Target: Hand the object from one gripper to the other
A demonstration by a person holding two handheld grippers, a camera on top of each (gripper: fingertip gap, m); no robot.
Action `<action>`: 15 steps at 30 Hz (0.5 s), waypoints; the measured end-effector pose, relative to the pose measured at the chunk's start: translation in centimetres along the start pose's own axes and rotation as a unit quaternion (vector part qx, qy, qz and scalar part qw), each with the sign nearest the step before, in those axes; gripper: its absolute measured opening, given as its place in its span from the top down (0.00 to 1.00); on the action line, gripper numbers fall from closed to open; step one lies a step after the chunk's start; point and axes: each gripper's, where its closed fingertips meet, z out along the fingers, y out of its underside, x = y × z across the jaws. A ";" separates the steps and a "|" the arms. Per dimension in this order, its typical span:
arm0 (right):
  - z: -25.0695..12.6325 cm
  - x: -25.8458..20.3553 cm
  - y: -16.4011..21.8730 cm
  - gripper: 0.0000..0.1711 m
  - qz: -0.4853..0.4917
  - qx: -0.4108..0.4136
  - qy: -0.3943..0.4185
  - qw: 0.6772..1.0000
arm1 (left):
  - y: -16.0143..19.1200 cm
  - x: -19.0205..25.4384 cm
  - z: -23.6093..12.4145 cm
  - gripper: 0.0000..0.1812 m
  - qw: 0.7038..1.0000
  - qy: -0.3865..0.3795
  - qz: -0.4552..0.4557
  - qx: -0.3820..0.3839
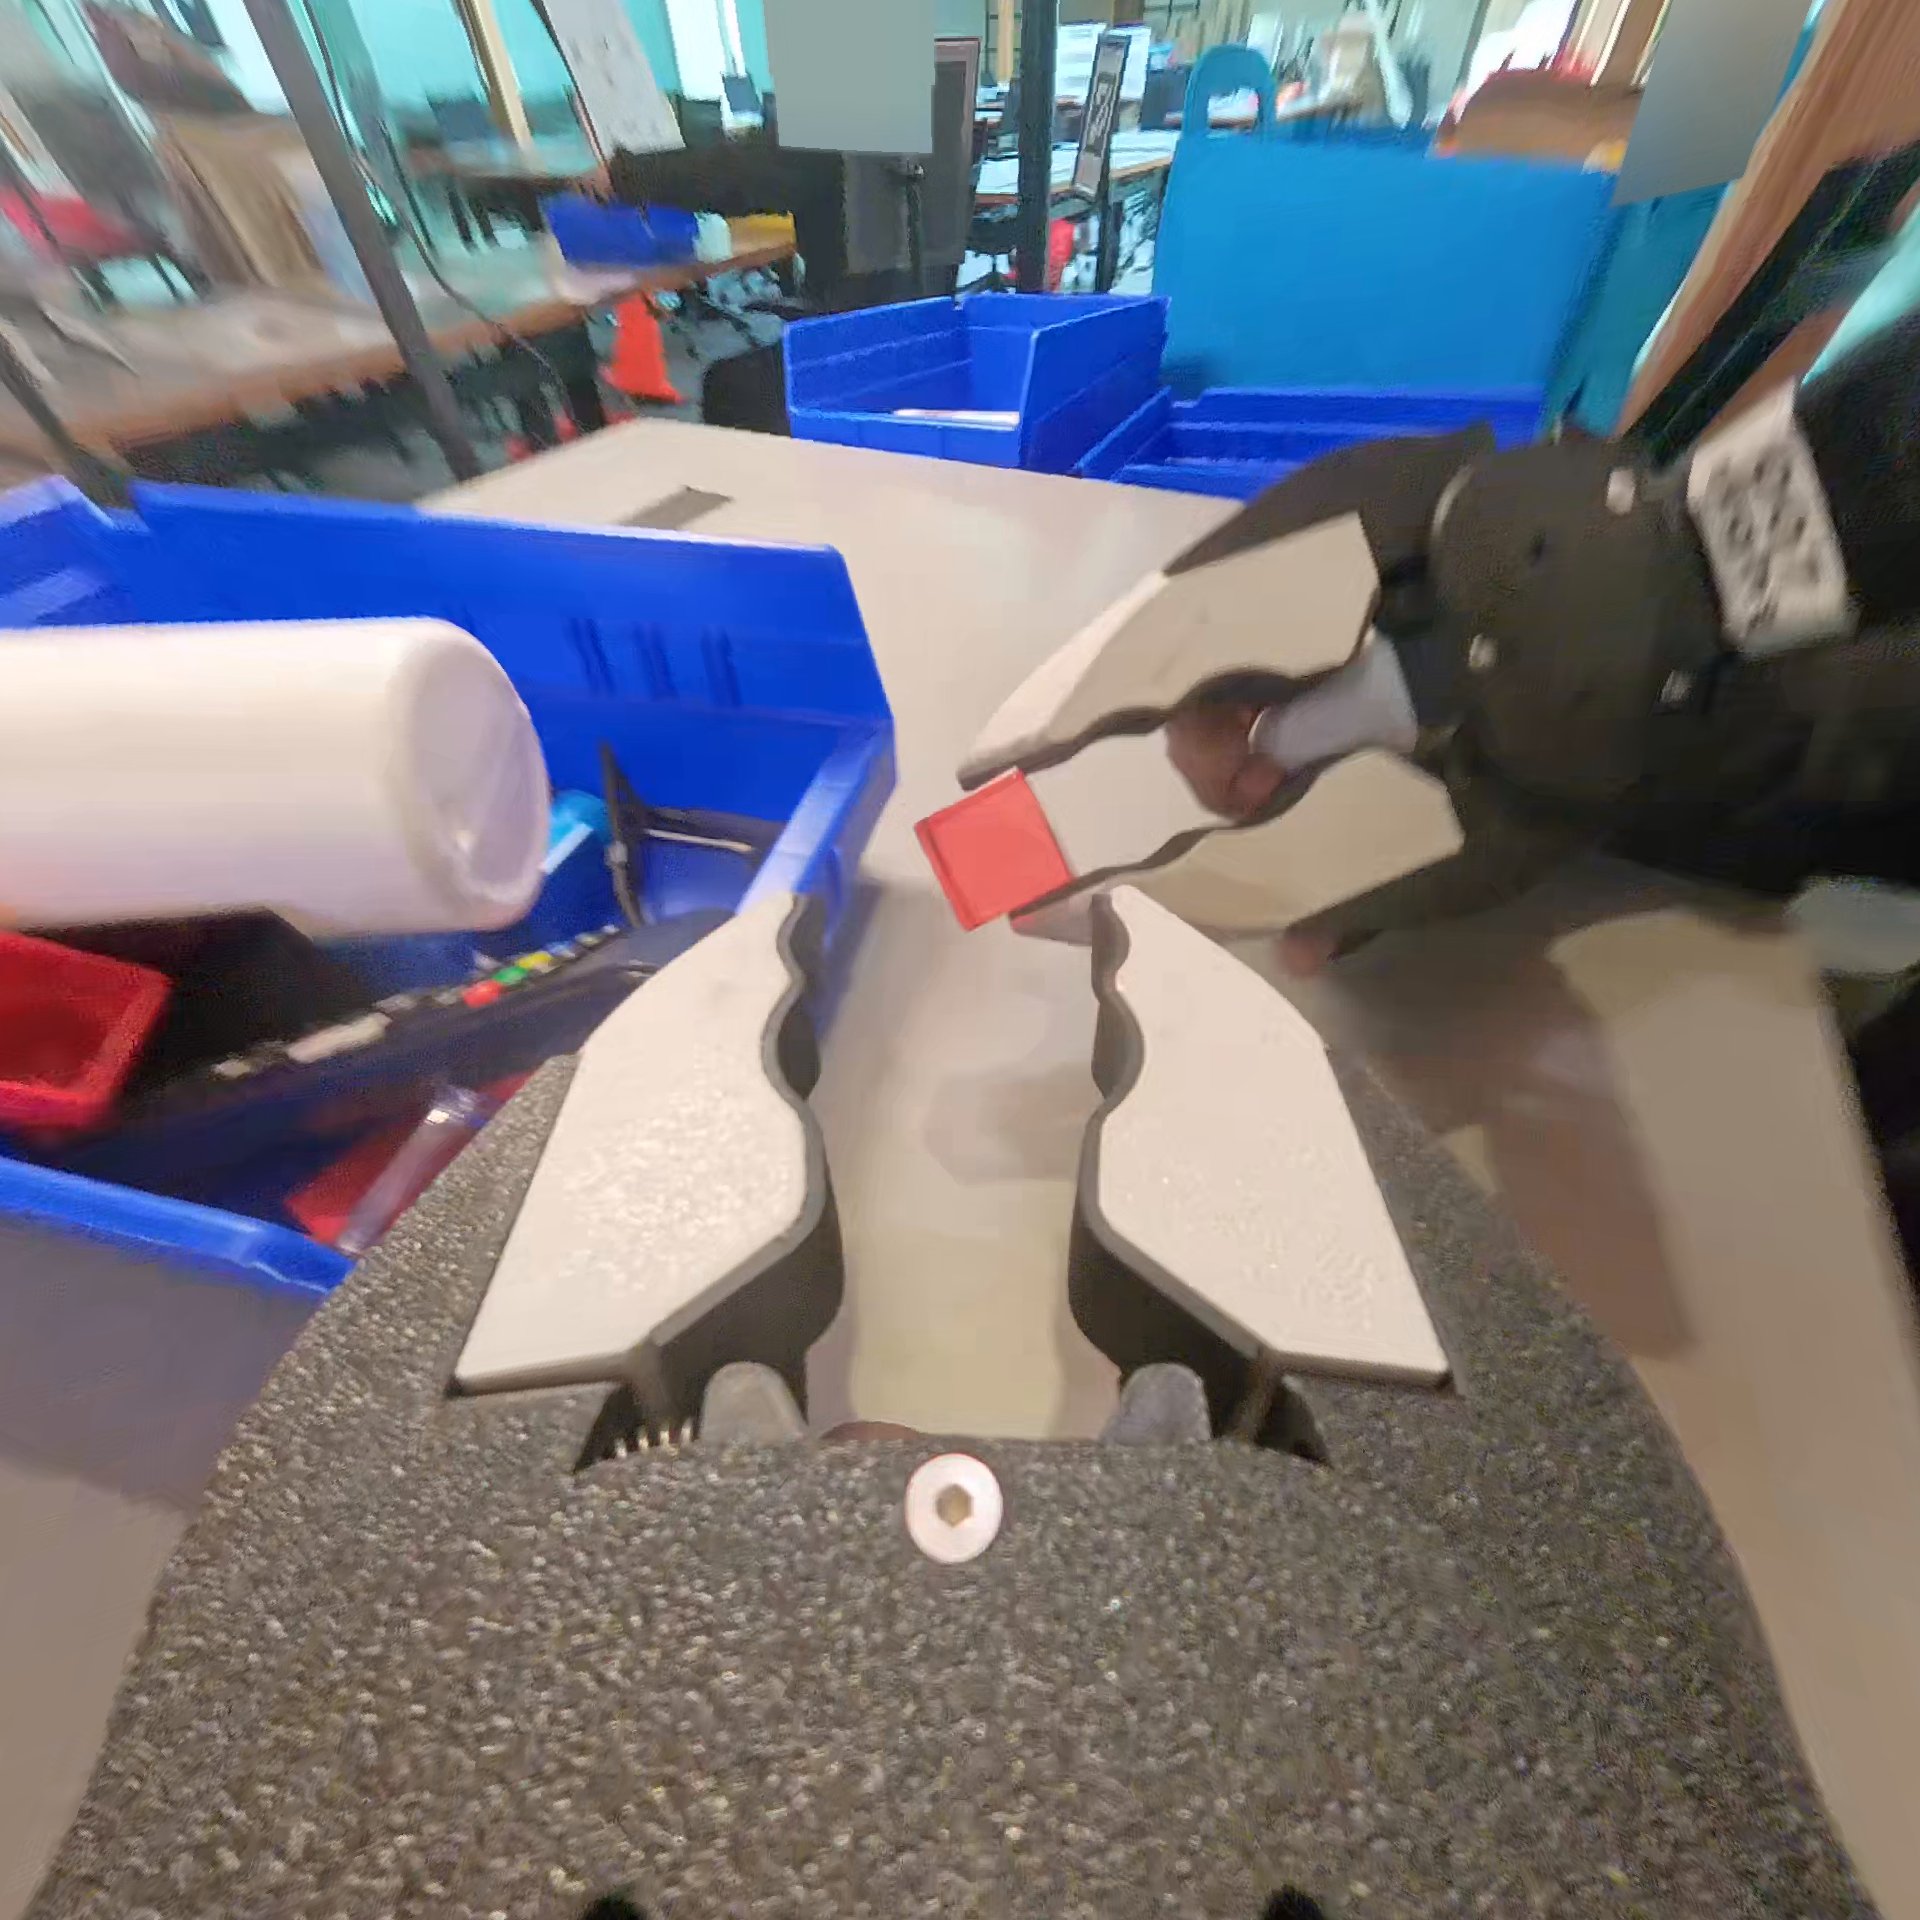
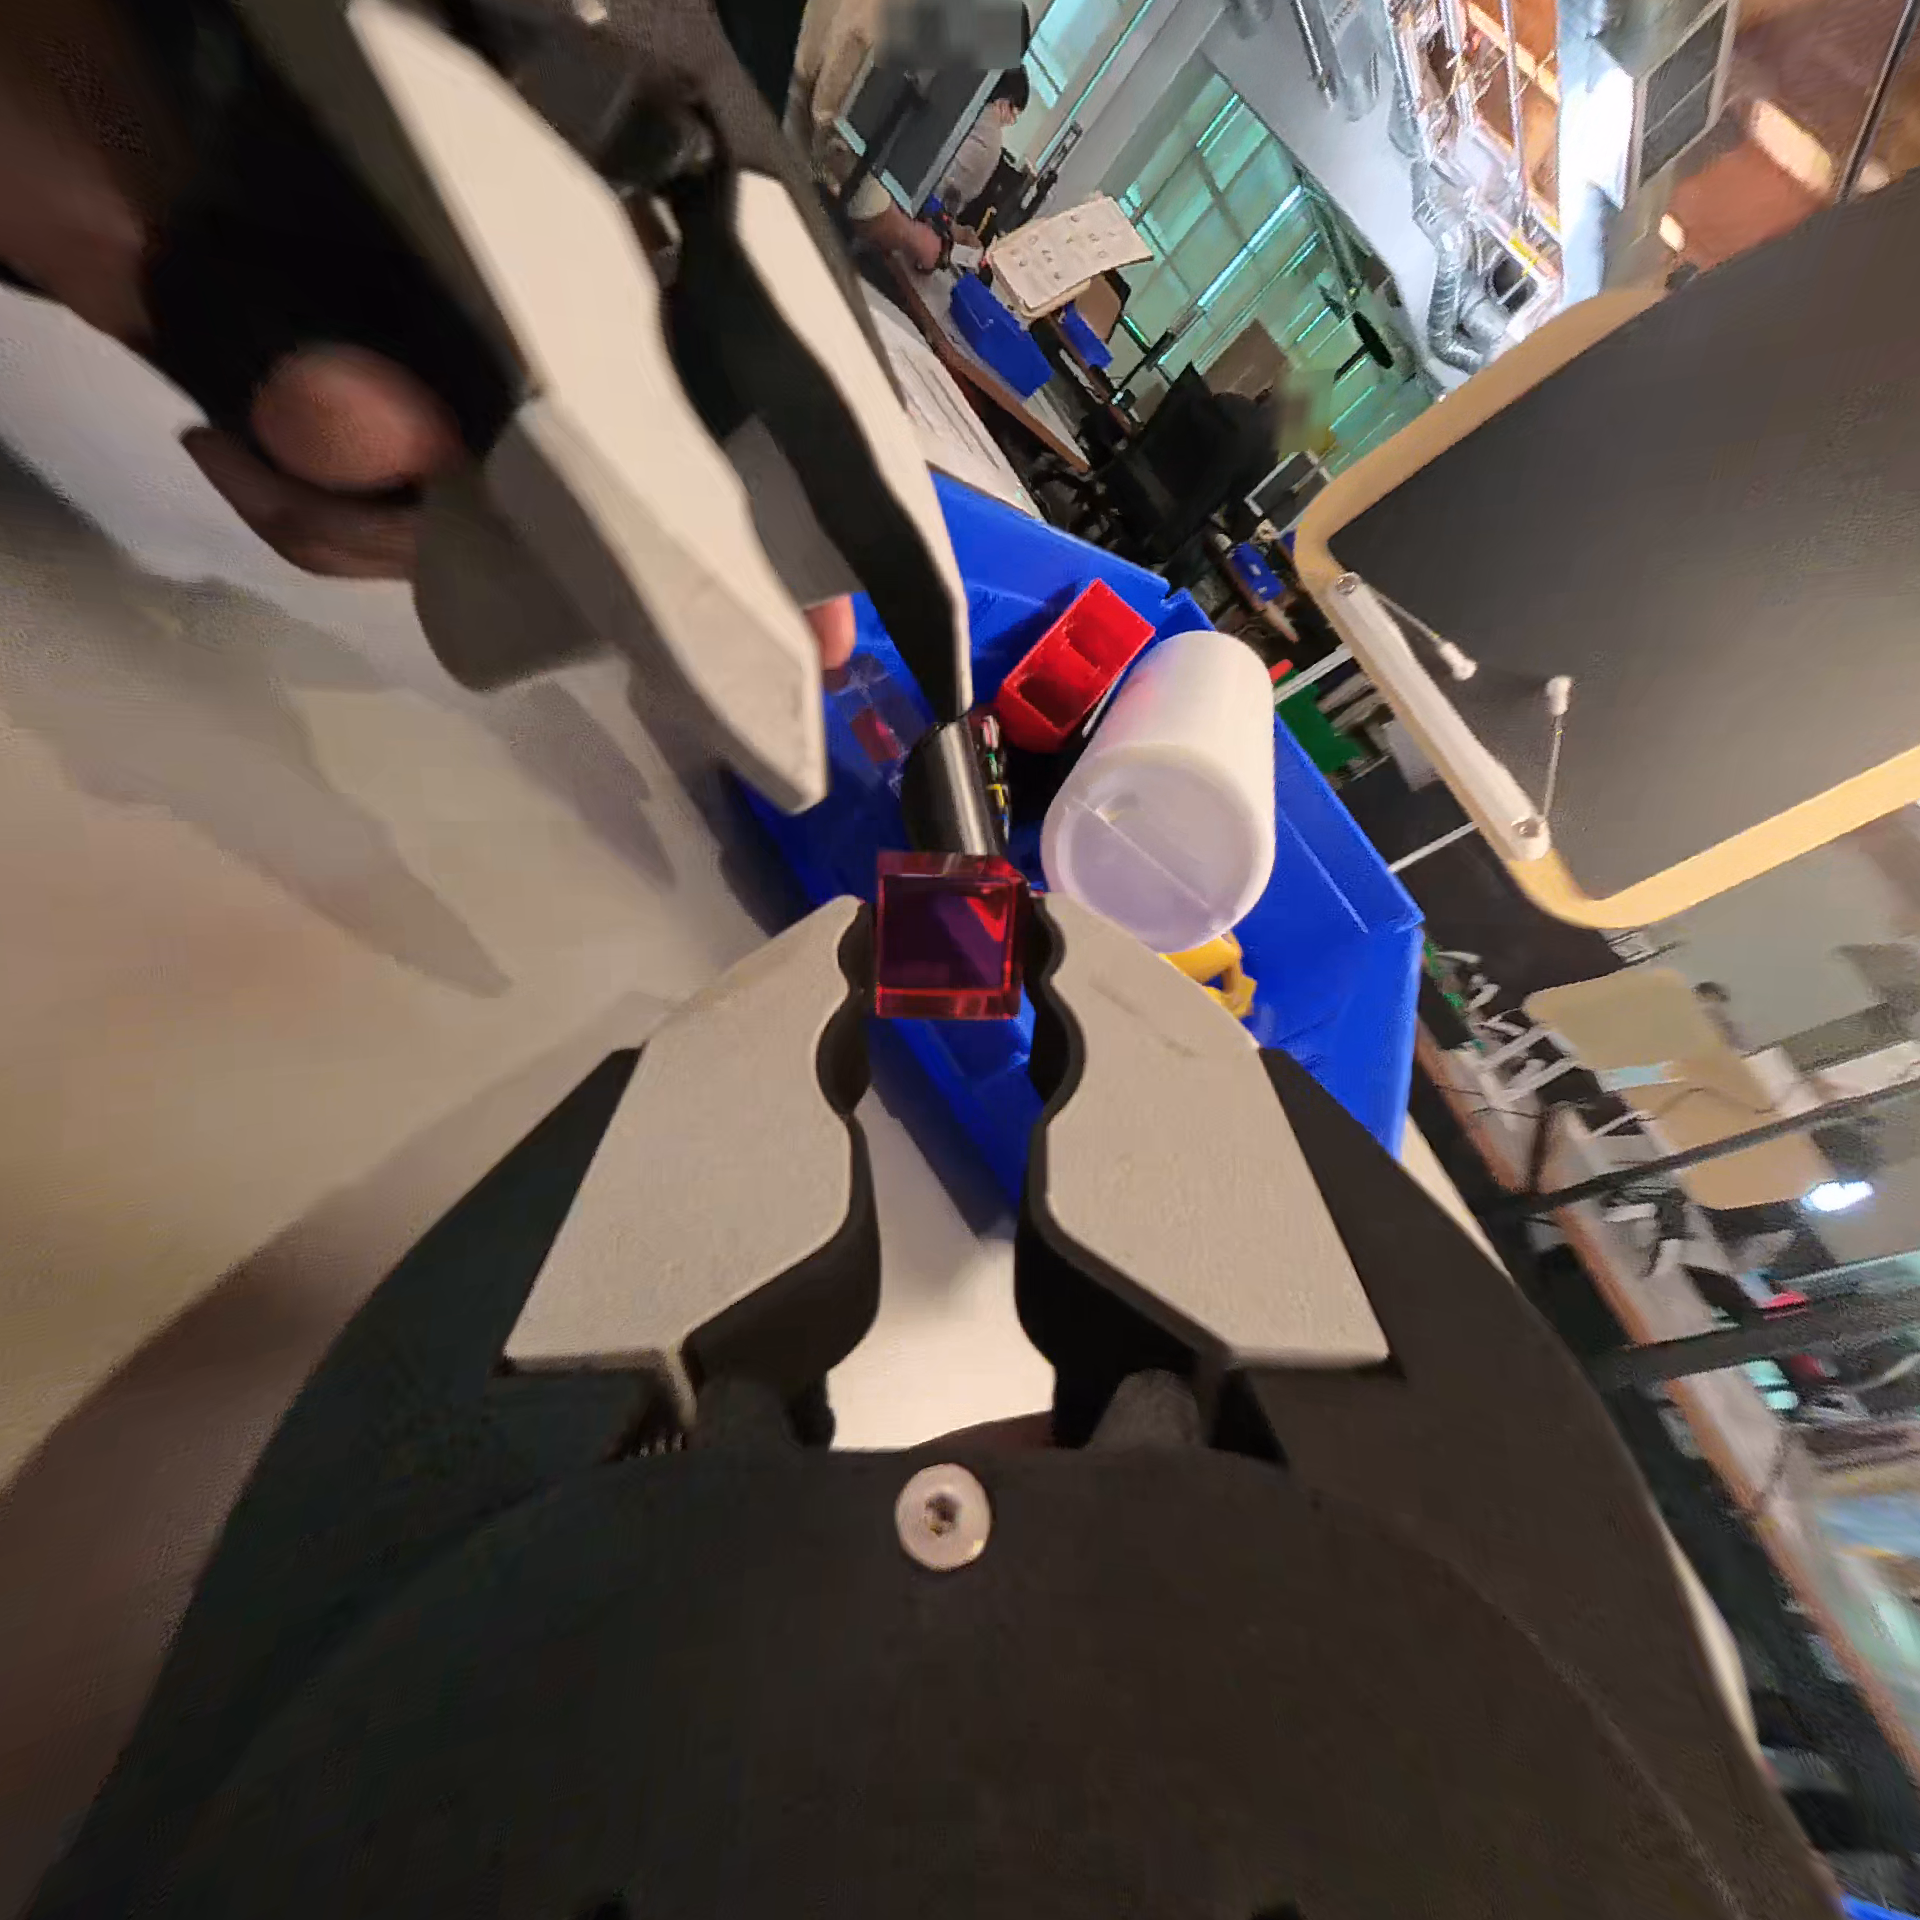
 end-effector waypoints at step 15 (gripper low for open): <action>0.2 -2.1 -1.1 0.83 0.002 0.021 -0.034 0.999 | 1.1 -0.1 0.4 0.83 0.993 -0.067 0.091 -0.025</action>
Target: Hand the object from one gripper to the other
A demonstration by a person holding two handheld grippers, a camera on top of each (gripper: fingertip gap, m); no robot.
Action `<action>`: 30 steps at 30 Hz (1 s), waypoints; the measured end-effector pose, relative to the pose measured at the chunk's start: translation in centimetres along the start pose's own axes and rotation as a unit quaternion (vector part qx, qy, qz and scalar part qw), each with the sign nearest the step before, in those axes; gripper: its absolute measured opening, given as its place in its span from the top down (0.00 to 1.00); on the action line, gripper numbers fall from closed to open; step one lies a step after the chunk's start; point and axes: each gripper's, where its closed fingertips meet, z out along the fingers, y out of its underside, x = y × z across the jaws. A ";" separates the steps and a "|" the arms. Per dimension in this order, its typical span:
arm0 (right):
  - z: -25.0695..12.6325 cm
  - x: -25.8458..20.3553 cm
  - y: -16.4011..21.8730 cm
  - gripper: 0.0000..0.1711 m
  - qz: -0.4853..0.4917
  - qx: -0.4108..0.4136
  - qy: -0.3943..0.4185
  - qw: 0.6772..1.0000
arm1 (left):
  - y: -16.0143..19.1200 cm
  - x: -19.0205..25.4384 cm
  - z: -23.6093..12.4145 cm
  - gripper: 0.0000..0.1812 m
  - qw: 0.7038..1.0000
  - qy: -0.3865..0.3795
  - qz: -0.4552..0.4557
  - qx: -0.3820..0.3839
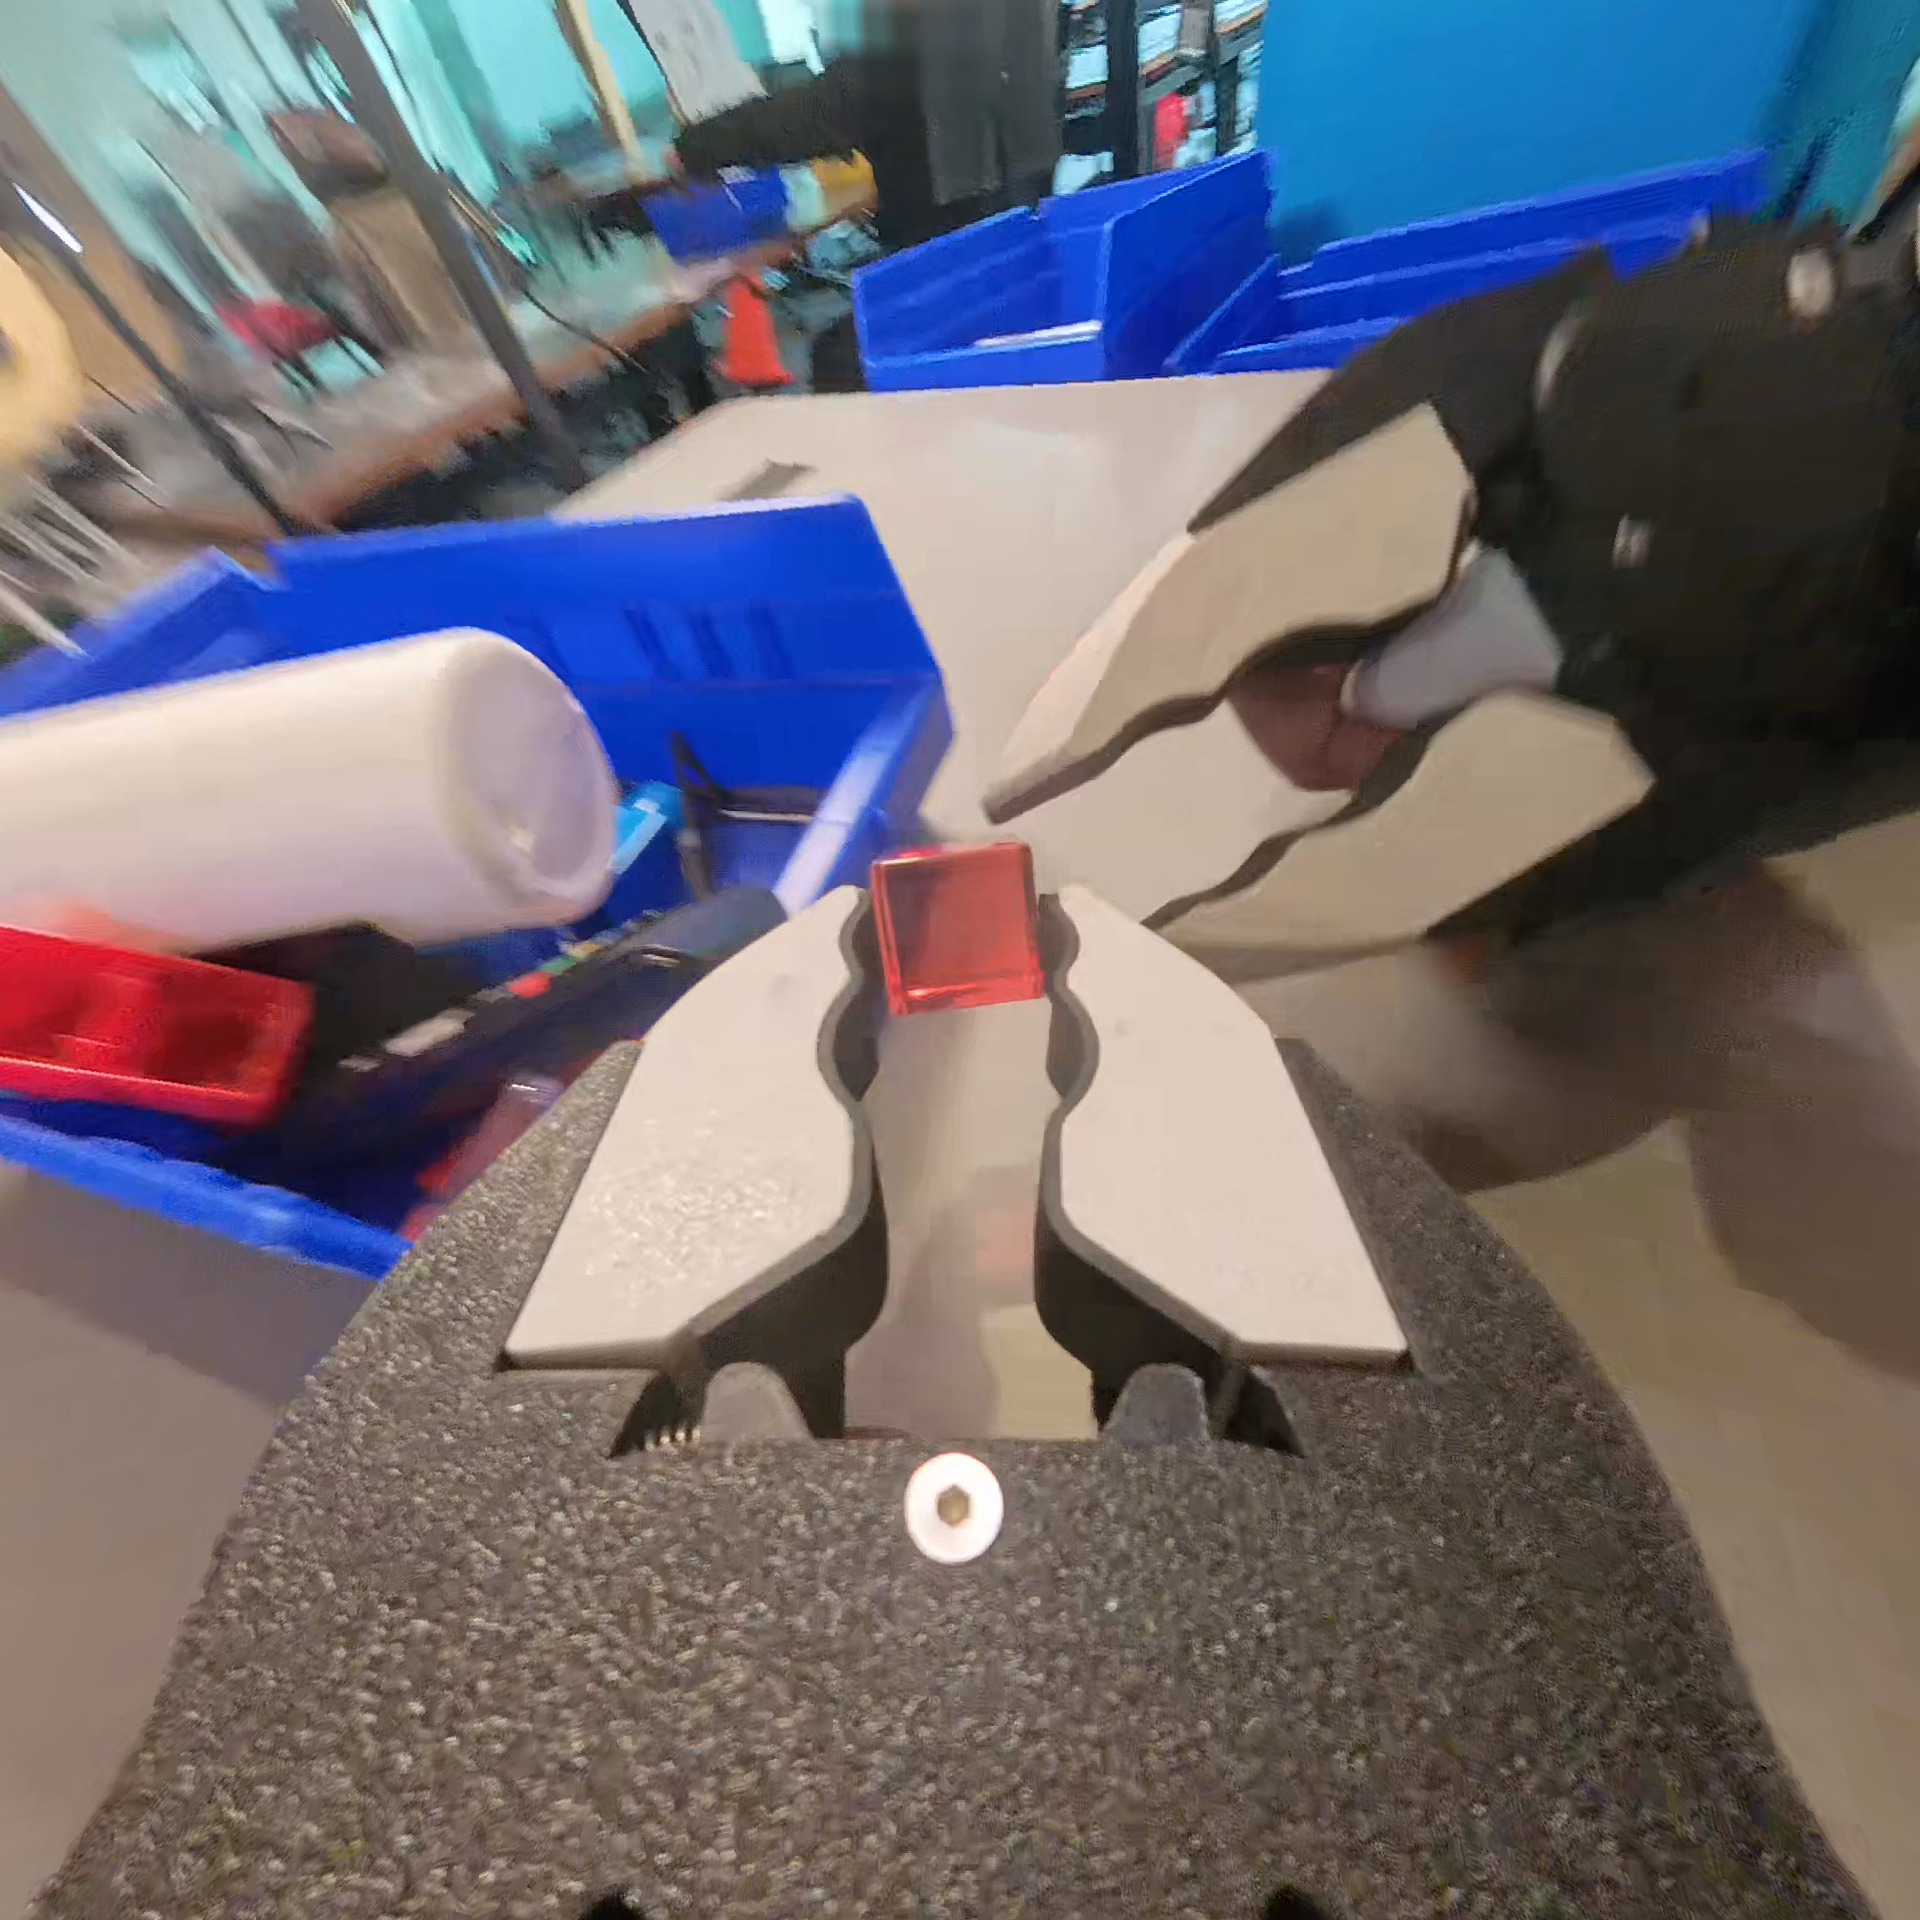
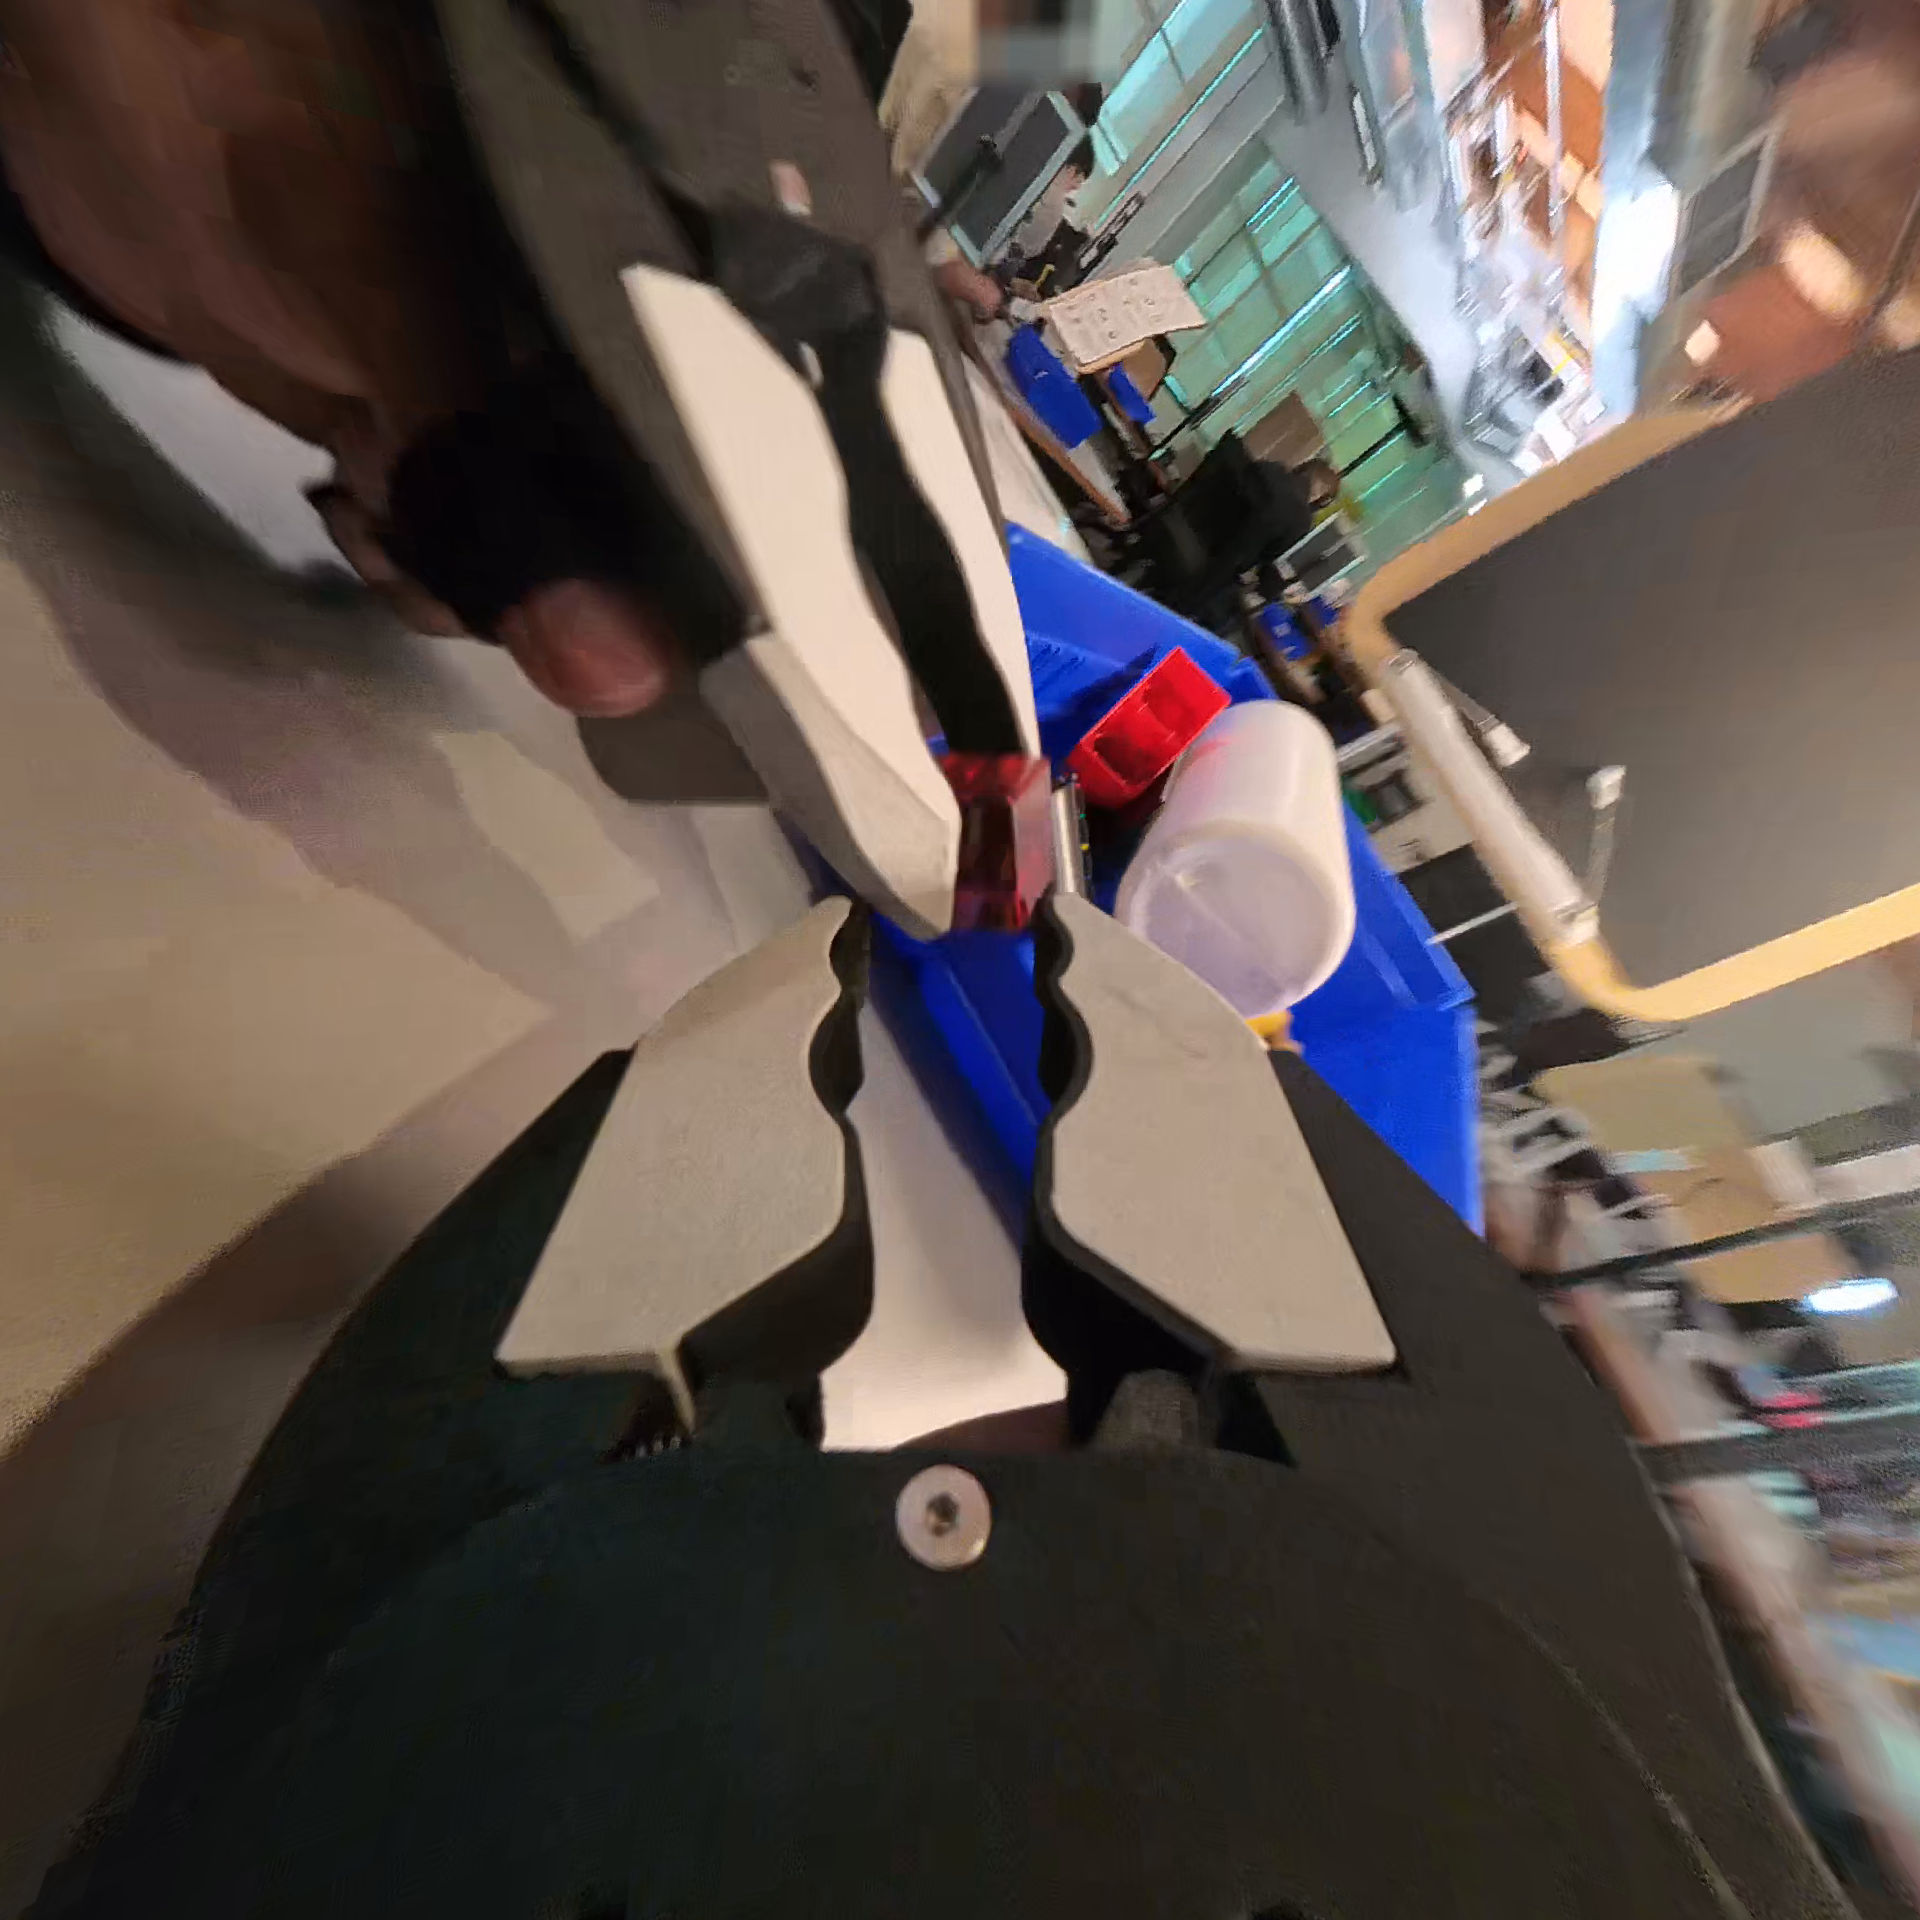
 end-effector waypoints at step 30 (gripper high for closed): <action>-0.4 1.2 0.8 0.85 -0.090 -0.018 0.049 0.995 | -1.7 0.1 -0.8 0.77 0.996 0.047 -0.068 0.029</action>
